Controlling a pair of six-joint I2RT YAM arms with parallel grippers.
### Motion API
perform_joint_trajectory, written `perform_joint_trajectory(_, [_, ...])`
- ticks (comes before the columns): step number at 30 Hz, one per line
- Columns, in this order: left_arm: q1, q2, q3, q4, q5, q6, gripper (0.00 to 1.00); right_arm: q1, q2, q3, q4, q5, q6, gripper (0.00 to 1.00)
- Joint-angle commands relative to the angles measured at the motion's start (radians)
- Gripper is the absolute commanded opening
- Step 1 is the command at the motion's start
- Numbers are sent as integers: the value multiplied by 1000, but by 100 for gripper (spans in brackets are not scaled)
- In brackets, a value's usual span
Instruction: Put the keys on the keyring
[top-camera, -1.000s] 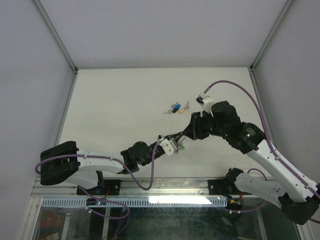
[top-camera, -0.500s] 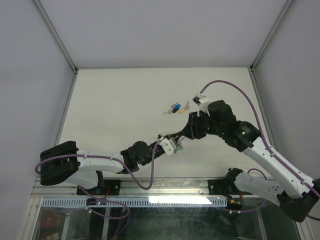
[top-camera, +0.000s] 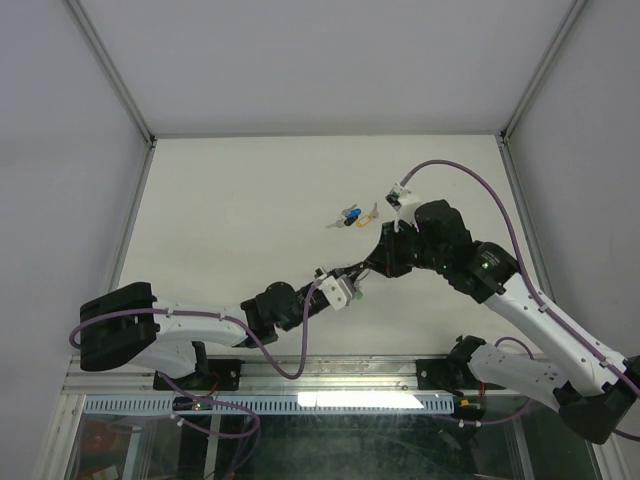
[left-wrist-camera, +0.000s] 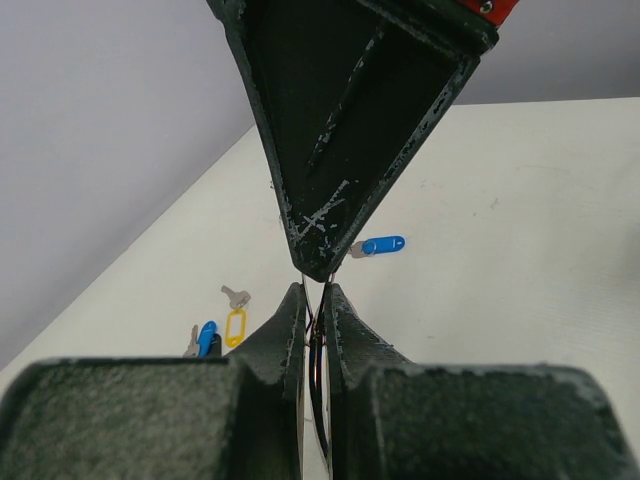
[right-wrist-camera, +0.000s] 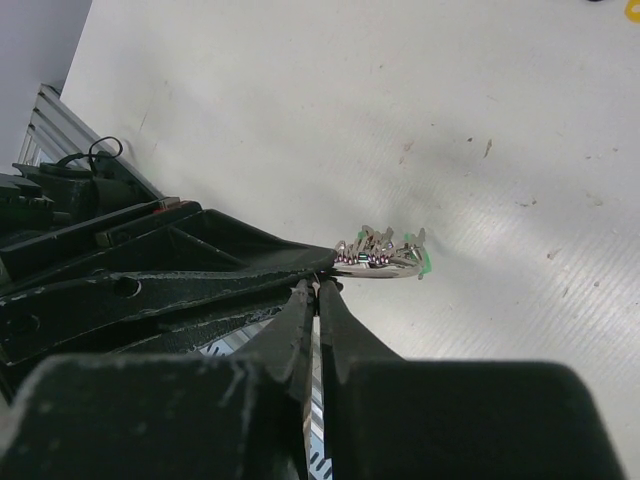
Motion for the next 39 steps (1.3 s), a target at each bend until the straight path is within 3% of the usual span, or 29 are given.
perform_joint_trajectory(1, [9, -42, 21, 75, 25, -17, 3, 7, -9, 38, 24, 4, -1, 0])
perform_joint_trajectory(7, [8, -40, 22, 67, 45, -12, 16, 7, -19, 68, -2, 22, -9, 0])
perform_joint_trajectory(13, [9, -43, 22, 50, 61, 4, 21, 7, -19, 80, -5, 15, -11, 0])
perform_joint_trajectory(30, [9, -30, 22, 38, 117, 48, 23, 7, -40, 101, -4, -4, -6, 0])
perform_joint_trajectory(39, [8, -26, 26, 37, 113, 66, 17, 8, -32, 103, 1, -33, -6, 0])
